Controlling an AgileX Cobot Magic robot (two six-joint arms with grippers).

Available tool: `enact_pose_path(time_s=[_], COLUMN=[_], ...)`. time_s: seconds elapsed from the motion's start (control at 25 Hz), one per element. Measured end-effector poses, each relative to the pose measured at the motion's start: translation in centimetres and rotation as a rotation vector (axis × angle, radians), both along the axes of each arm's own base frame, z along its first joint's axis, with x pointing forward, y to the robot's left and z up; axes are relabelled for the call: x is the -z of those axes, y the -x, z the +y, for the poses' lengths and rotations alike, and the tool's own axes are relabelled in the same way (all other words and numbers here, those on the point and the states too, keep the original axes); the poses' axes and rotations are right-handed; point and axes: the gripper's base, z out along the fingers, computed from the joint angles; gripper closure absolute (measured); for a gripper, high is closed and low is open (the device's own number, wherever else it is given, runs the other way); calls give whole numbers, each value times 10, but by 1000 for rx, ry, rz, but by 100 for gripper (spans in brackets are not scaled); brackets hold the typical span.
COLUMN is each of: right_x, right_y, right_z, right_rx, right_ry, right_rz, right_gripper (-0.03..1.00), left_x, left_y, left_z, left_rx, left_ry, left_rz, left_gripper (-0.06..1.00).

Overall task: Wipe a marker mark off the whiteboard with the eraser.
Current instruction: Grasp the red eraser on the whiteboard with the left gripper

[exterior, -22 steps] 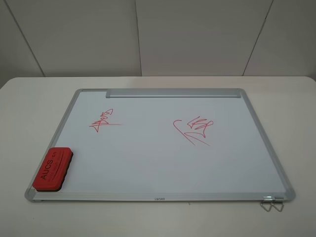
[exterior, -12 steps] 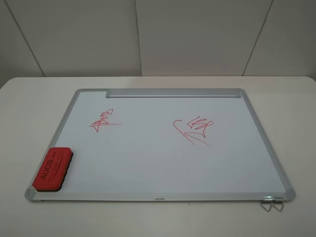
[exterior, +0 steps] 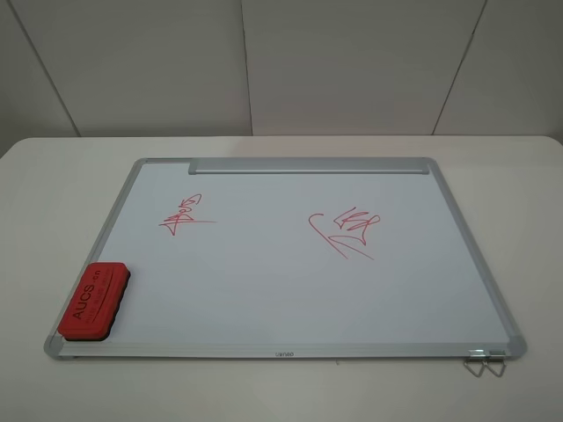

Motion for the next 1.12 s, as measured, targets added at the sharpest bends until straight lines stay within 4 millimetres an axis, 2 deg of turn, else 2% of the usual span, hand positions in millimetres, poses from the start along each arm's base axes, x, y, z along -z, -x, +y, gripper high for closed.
enact_pose_path(time_s=[0.92,1.04,1.12], right_x=[0,0,0], right_y=[0,0,0], right_z=[0,0,0], right_rx=[0,0,0], right_ry=[0,0,0], right_rz=[0,0,0], right_gripper=[14,14,14], left_x=[0,-4,-16], left_y=[0,-9,-23], left_z=[0,0,1], left_rx=[-1,-5,-10], left_ry=[2,2,1], left_rz=[1,39,79], left_gripper=[17,17,17])
